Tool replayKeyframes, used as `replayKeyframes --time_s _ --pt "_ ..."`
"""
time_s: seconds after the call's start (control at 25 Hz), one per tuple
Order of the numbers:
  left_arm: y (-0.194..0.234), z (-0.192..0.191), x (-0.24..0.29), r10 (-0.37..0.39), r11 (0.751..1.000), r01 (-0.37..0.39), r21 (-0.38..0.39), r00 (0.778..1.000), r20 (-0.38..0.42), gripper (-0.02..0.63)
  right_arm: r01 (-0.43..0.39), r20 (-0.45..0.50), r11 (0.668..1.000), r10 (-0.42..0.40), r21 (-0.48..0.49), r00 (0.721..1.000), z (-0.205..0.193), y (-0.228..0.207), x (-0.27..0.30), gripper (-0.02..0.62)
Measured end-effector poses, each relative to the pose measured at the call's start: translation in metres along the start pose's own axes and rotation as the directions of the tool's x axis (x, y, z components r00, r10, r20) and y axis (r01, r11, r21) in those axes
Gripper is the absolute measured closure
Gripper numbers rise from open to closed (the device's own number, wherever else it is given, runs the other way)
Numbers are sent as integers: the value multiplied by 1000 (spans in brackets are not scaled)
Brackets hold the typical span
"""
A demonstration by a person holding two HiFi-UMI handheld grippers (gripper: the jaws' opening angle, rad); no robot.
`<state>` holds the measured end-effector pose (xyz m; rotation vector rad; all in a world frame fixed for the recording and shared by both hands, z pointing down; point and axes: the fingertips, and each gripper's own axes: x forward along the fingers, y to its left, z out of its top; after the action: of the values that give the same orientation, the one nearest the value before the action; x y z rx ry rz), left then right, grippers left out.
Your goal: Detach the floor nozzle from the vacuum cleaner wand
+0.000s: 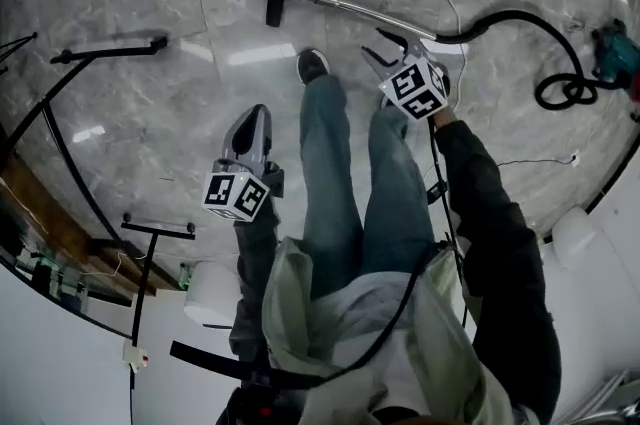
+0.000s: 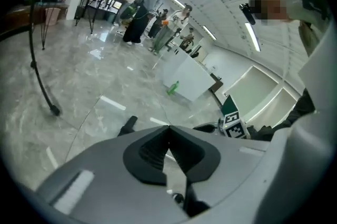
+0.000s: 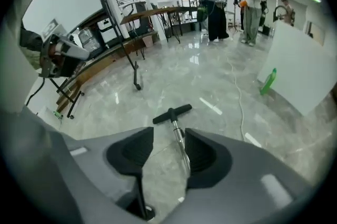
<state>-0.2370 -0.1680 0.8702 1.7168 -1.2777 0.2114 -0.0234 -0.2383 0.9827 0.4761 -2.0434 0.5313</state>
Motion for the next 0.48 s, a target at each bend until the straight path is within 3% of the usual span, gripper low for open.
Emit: replayKeyframes --time_s 0.12,0.28,0.4,0.48 --pt "49 -46 29 69 998 -70 -11 997 -37 599 3 -30 999 -4 -44 1000 -23 -28 96 394" --pt "82 -107 45 69 994 -75 -73 994 -88 438 -25 -128 985 3 -169 992 -75 -43 214 380" --pt "101 -136 50 47 990 -59 -129 994 -98 437 -82 -251 959 11 -273 968 -120 -41 291 380" --pt "114 -147 54 38 987 -52 -151 995 -95 437 -64 -332 940 -53 -334 942 -144 -47 329 380"
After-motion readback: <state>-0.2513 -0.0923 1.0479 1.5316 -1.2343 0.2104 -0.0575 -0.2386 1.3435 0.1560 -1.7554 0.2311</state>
